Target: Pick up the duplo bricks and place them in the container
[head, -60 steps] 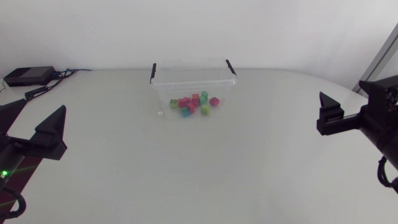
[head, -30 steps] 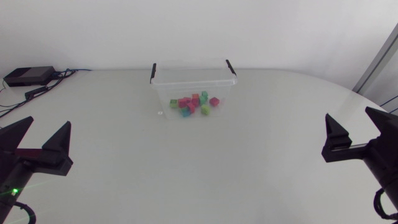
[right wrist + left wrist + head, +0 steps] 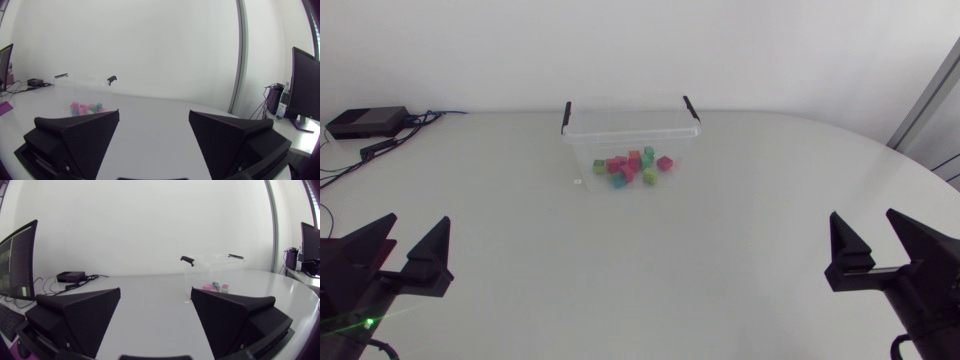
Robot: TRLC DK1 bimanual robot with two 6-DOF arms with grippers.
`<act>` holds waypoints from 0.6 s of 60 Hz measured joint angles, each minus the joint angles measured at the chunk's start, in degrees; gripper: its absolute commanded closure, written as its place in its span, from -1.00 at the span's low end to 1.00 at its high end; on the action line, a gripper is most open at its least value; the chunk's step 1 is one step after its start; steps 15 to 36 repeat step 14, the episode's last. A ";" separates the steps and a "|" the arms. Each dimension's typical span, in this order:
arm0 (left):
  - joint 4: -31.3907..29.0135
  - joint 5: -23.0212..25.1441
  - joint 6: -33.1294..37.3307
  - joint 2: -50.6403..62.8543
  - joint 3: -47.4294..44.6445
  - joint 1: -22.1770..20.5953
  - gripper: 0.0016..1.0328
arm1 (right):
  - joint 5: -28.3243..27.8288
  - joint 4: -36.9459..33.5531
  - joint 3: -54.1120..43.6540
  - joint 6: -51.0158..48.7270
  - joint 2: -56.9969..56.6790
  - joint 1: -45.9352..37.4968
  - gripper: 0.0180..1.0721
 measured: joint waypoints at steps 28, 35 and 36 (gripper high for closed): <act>-0.07 -0.20 -1.14 -0.81 -0.98 0.00 -0.91 | -0.83 -0.63 -1.92 2.05 -2.23 -0.48 -0.91; -0.07 -0.20 -1.14 -0.81 -0.98 0.00 -0.91 | -0.83 -0.63 -1.92 2.05 -2.23 -0.48 -0.91; -0.07 -0.20 -1.14 -0.81 -0.98 0.00 -0.91 | -0.83 -0.63 -1.92 2.05 -2.23 -0.48 -0.91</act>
